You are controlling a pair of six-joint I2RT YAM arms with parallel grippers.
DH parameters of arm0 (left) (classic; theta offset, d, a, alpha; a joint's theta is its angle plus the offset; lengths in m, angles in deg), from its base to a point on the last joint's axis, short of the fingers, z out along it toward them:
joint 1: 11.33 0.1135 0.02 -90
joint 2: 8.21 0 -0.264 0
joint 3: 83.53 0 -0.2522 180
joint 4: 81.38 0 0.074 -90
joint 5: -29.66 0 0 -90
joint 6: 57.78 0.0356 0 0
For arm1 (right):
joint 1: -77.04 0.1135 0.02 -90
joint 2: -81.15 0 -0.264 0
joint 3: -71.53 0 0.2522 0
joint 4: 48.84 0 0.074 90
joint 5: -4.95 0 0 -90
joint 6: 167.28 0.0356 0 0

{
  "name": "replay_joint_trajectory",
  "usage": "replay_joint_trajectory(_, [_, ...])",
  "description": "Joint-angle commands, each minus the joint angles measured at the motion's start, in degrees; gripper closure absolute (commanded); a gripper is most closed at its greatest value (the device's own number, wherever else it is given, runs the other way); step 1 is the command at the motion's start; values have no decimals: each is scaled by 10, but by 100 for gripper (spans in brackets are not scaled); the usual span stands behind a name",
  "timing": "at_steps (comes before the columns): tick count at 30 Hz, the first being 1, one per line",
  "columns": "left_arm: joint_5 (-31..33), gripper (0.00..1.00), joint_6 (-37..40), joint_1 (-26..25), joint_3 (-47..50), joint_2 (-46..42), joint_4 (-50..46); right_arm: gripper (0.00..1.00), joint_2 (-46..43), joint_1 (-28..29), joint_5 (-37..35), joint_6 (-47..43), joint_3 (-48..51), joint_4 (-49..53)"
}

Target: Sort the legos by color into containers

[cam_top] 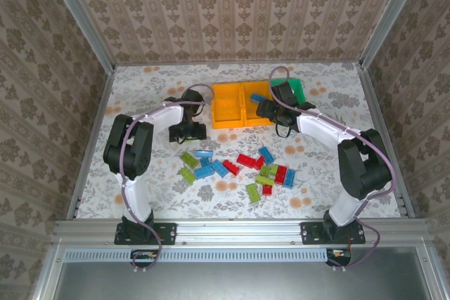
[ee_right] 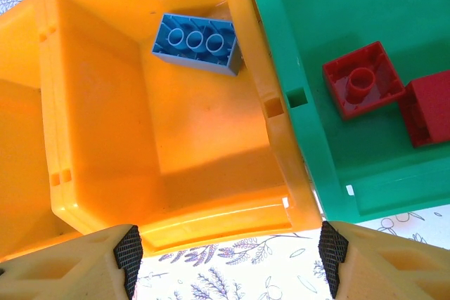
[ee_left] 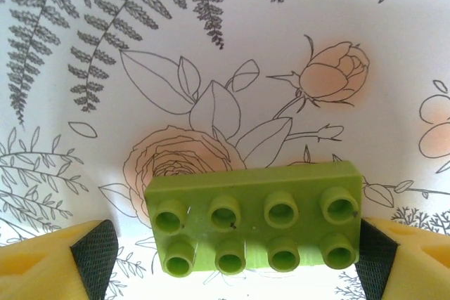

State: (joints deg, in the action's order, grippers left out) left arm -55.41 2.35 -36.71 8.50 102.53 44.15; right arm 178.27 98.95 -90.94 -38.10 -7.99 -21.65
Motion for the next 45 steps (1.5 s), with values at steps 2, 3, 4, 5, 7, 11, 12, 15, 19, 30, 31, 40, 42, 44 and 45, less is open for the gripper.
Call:
replay_joint_trajectory(2, [-22,10,-63,6,7,-2,-17,29,-18,-1,-17,-3,18,-4])
replay_joint_trajectory(3, [-27,10,-68,6,5,3,-14,29,-18,-1,-16,-3,21,-6])
replay_joint_trajectory(4, [-31,10,-71,7,3,6,-12,29,-17,-1,-15,-3,22,-7])
replay_joint_trajectory(5, [-32,10,-73,7,0,8,-10,29,-17,-1,-14,-5,22,-6])
replay_joint_trajectory(7, [-32,10,-75,7,-2,11,-6,29,-16,-2,-13,-7,20,-4])
replay_joint_trajectory(11, [-33,11,-72,11,-3,16,-4,28,-21,-3,-12,-6,24,-7])
replay_joint_trajectory(12, [-34,11,-68,12,-3,15,-2,28,-23,-3,-12,-5,26,-8])
replay_joint_trajectory(15, [-25,13,-59,14,-6,17,0,28,-27,-4,-15,-6,31,-5])
replay_joint_trajectory(19, [-33,16,-45,17,-14,28,3,28,-32,-4,-17,-6,31,-1])
replay_joint_trajectory(30, [-47,32,-18,18,-10,26,25,28,-56,-4,-31,-14,38,18])
replay_joint_trajectory(31, [-47,33,-17,18,-11,25,24,28,-58,-4,-33,-15,40,19])
replay_joint_trajectory(40, [-49,33,0,8,-45,-21,11,28,-88,7,-44,-40,68,50])
replay_joint_trajectory(42, [-48,32,11,1,-68,-33,8,28,-99,12,-40,-46,84,56])
replay_joint_trajectory(44, [-43,32,19,-4,-93,-40,3,28,-113,16,-30,-53,102,58])
replay_joint_trajectory(45, [-43,32,24,-4,-105,-42,4,28,-123,20,-24,-58,112,58])
